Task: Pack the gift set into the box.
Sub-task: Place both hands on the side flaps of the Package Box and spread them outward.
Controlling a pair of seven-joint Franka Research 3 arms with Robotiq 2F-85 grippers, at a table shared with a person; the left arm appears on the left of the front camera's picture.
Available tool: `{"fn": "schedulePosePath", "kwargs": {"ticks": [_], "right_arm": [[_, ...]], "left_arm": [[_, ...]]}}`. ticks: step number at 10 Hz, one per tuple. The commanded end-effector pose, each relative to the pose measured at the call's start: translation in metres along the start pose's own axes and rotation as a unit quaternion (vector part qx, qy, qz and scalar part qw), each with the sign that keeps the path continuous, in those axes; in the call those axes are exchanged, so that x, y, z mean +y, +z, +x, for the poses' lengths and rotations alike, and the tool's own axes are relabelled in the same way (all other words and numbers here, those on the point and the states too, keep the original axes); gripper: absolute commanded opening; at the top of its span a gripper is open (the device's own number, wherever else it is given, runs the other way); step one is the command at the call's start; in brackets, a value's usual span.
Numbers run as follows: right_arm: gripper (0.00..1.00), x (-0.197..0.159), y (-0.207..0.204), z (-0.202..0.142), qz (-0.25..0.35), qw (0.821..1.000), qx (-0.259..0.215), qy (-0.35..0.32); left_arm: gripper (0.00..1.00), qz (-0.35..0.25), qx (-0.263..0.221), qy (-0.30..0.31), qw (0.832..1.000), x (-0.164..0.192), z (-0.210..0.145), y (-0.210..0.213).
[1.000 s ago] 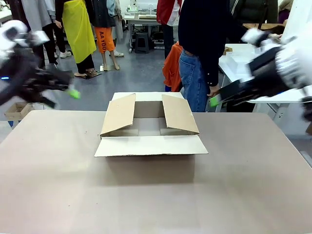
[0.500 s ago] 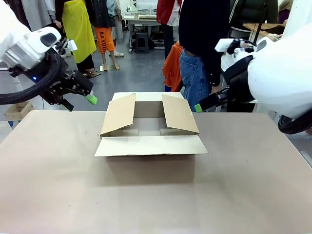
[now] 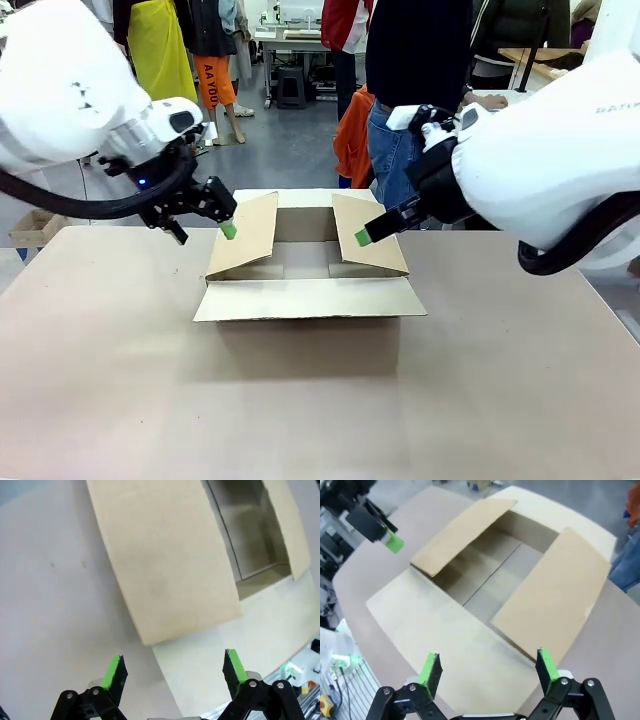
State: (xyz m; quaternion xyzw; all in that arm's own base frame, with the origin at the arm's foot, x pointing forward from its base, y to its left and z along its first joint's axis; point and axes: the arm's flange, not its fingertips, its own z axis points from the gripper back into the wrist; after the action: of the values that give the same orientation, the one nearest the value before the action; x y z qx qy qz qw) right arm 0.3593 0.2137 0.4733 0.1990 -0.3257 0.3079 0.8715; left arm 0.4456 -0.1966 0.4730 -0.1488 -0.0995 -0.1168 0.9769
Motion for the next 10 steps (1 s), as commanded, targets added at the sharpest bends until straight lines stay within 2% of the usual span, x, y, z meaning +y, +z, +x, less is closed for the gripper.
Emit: {"fn": "schedulePosePath", "kwargs": {"ticks": [1, 3, 4, 8, 10], "right_arm": [[1.00, -0.025, 0.010, -0.018, 0.008, 0.999, -0.045, -0.015], [1.00, -0.035, 0.003, -0.029, 0.007, 0.997, -0.063, -0.035], [1.00, -0.029, 0.012, -0.001, -0.005, 0.999, -0.025, -0.033], [1.00, -0.029, 0.012, -0.001, -0.005, 0.999, -0.025, -0.033], [1.00, -0.029, 0.012, -0.001, -0.005, 0.999, -0.025, -0.033]], "left_arm": [[1.00, 0.041, 0.017, 0.000, 0.999, -0.025, 0.029, -0.003], [1.00, 0.075, 0.035, -0.019, 0.996, -0.047, 0.053, -0.006], [1.00, 0.088, 0.038, -0.018, 0.995, -0.056, 0.064, -0.006], [1.00, 0.144, 0.062, -0.008, 0.988, -0.087, 0.104, -0.029], [1.00, 0.186, 0.102, -0.005, 0.977, -0.102, 0.125, -0.053]]}}
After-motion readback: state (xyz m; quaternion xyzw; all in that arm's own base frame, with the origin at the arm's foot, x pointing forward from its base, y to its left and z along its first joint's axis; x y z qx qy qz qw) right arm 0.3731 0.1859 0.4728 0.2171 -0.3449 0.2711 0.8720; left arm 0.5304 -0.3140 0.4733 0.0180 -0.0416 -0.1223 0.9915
